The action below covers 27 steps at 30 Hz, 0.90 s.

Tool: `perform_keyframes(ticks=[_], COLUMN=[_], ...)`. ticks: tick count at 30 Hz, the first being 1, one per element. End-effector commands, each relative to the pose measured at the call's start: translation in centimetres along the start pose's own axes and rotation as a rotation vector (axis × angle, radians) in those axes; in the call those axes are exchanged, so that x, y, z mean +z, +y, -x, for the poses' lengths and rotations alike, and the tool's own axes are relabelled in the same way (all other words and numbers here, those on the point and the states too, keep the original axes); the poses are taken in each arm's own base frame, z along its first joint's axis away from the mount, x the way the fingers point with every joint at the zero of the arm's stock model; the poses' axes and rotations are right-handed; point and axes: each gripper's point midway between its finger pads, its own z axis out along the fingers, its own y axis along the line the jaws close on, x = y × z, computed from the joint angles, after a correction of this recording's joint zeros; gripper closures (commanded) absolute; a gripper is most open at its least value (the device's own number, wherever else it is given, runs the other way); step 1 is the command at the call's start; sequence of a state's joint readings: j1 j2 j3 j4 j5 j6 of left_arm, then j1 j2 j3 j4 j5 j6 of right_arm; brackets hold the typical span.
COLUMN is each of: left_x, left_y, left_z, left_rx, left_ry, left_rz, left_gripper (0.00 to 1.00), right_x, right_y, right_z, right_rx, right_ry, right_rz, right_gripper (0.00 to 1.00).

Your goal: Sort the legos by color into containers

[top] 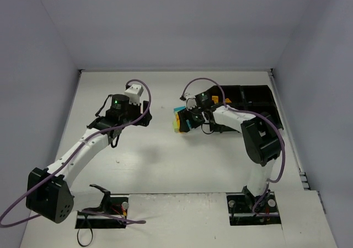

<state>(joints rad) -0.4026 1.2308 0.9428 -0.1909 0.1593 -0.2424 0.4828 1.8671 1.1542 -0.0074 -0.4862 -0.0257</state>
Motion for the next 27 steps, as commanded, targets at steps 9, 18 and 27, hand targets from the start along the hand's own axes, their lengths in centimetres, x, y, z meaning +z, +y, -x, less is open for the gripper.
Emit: perform_keyframes(ticks=[9, 18, 27], left_x=[0.3, 2.2, 3.6], left_y=[-0.3, -1.3, -2.7], left_z=[0.0, -0.8, -0.8], left_rx=[-0.072, -0.039, -0.193], left_ry=[-0.009, 0.069, 0.189], left_rz=[-0.018, -0.085, -0.092], left_gripper=[0.35, 0.35, 0.31], right_x=[3.2, 1.8, -2.3], right_y=[6.4, 8.0, 5.6], right_z=[0.6, 0.0, 0.3], right_rx=[-0.179, -0.203, -0.15], right_ry=[-0.047, -0.065, -0.128], right_rz=[0.049, 0.054, -0.046], right_gripper=[0.35, 0.35, 0.36])
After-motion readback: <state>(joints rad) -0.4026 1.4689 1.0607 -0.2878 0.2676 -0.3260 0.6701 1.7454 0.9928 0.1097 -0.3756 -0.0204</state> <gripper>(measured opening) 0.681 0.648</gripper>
